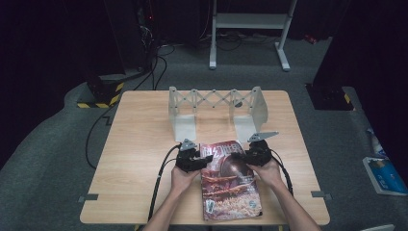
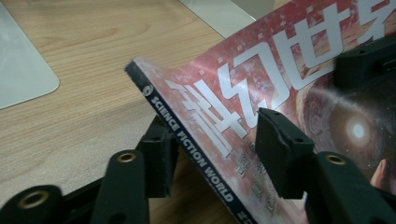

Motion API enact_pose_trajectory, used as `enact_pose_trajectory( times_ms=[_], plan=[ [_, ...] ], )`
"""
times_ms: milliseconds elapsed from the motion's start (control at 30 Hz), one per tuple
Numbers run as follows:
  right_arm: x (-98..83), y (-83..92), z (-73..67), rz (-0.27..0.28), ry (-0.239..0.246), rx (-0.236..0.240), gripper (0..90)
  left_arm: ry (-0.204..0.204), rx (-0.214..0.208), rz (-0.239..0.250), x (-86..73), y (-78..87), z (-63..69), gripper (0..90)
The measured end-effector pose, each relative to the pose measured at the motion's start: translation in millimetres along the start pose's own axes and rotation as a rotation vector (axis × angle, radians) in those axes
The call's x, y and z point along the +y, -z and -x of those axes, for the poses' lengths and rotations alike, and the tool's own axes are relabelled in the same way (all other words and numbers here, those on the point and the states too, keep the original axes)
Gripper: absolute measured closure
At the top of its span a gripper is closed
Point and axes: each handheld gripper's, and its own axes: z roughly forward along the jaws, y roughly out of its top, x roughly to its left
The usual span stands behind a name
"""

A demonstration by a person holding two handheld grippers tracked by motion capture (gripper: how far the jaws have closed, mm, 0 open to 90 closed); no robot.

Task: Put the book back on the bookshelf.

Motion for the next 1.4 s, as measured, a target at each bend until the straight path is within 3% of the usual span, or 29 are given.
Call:
enact_pose_trajectory(
  times_ms=[200, 467, 667, 700, 800, 867, 1100, 1333, 1400],
  plan=[
    [-1.2, -5.2, -0.2, -0.027, 0.002, -0.043, 80.8, -0.009, 0.002, 0.004, 0.7, 1.5, 1.7, 59.6],
    [-4.8, -9.4, -1.2, -0.06, 0.027, -0.16, 61.8, -0.022, 0.005, -0.001, 0.5, 0.0, 4.5, 60.4],
    [-12.4, 3.2, 11.8, -0.046, -0.072, -0.243, 54.7, -0.041, 0.018, -0.009, 0.2, 0.5, 4.1, 60.1],
    [-14.4, 7.4, 15.1, -0.039, -0.09, -0.269, 56.0, -0.039, 0.015, -0.008, 0.1, 0.5, 3.9, 60.0],
    [-18.6, 19.1, 22.2, 0.015, -0.158, -0.285, 63.4, -0.039, 0.016, -0.007, 0.2, 0.3, 4.2, 59.9],
    [-20.4, 23.3, 25.4, 0.019, -0.179, -0.316, 69.9, -0.039, 0.016, -0.006, 0.2, 0.3, 4.1, 59.8],
    [-23.1, 11.6, 30.5, -0.059, -0.183, -0.41, 83.9, -0.039, 0.017, -0.006, 0.3, 0.3, 3.9, 58.9],
    [-19.2, -6.7, 26.7, -0.123, -0.168, -0.415, 89.4, -0.065, 0.009, -0.026, 8.3, 0.4, 6.2, 58.3],
    [-19.1, -7.8, 27.1, -0.117, -0.173, -0.404, 89.5, -0.055, -0.003, -0.024, 10.4, 0.1, 5.8, 56.2]
  ],
)
